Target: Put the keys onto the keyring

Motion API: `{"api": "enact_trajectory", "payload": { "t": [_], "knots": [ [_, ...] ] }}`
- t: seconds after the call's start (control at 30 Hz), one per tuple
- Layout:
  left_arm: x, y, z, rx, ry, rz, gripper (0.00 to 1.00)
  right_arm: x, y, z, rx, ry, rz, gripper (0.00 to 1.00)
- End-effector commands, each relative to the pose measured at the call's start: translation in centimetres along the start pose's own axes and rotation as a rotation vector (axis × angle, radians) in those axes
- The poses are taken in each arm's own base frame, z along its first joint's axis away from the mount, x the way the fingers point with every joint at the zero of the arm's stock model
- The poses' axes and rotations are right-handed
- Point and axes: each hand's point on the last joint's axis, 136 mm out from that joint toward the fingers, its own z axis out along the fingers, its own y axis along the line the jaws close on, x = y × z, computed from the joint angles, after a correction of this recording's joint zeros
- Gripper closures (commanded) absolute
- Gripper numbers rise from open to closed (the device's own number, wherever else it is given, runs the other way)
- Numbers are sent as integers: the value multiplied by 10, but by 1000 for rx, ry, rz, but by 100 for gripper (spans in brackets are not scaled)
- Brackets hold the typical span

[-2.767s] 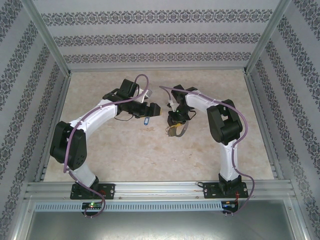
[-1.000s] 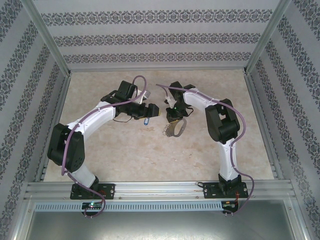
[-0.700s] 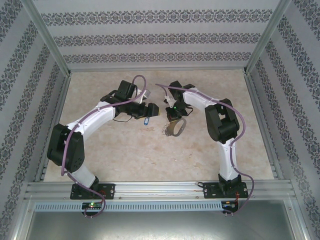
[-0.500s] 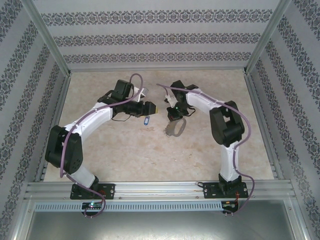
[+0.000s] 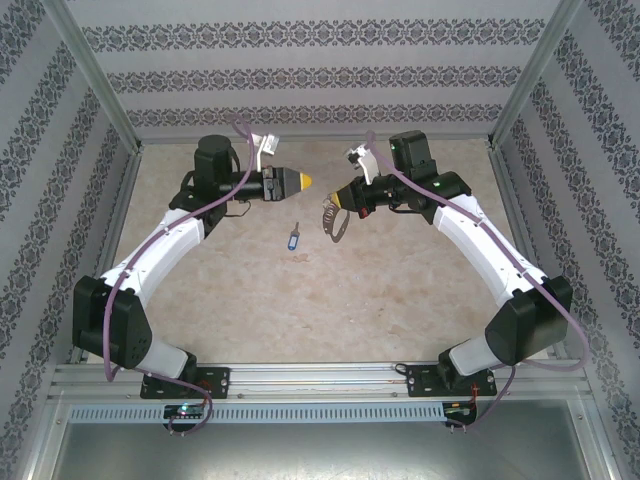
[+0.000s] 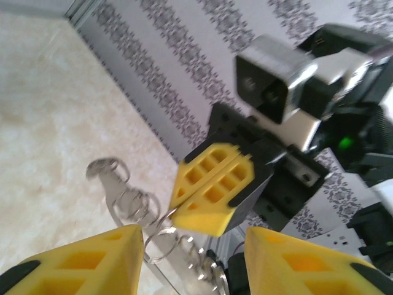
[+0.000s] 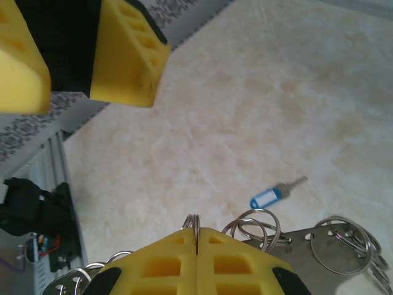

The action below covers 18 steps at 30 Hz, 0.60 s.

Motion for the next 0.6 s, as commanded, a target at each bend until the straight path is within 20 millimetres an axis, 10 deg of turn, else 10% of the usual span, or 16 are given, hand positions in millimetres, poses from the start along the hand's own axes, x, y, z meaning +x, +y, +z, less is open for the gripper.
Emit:
{"api": "enact_trajectory", "payload": {
  "t": [0.0, 0.57],
  "knots": [
    [-31, -48, -8, 98, -41, 153, 58, -49, 45, -25, -133, -151, -134, 100],
    [-44, -98, -8, 166, -33, 257, 98, -135, 101, -74, -260, -399, -265, 100]
  ]
}}
